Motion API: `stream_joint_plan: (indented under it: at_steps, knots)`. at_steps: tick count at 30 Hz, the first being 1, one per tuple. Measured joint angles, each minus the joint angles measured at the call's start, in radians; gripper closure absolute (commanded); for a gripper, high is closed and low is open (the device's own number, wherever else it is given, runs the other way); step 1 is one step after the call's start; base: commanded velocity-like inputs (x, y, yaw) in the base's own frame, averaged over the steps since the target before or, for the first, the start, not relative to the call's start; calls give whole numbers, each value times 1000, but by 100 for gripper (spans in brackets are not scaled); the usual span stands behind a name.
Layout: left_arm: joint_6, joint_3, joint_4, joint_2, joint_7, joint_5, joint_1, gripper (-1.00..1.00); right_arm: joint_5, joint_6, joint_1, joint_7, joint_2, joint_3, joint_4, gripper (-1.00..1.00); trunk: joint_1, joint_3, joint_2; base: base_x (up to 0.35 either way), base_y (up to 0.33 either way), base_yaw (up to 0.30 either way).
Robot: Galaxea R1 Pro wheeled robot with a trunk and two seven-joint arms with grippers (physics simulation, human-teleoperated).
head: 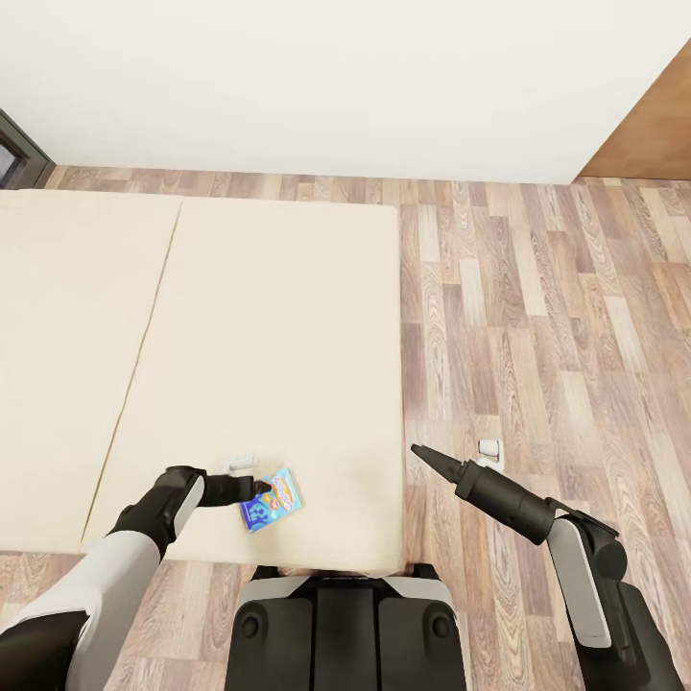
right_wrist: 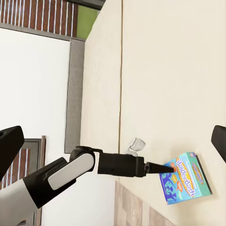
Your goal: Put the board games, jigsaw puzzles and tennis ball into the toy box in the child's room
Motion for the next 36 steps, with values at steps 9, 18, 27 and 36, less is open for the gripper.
stream_joint_plan:
  at_steps: [9,18,27,36]
  knots:
    - [-30,-1,0,0,-2,0,0,-100,0,0,0,0,0,0,0,-100,0,0,0,0,0,0]
    - [-35,-1,0,-1,-4,1,0,-100,0,0,0,0,0,0,0,-100,0,0,0,0,0,0]
    - [-33,-1,23,-2,-4,3,0,-100,0,0,0,3,0,-1,0,-100,0,0,0,0,0,0]
    - [-37,2,80,-2,-5,3,-5,-100,-1,0,0,4,-7,-10,0,-100,0,0,0,0,0,0]
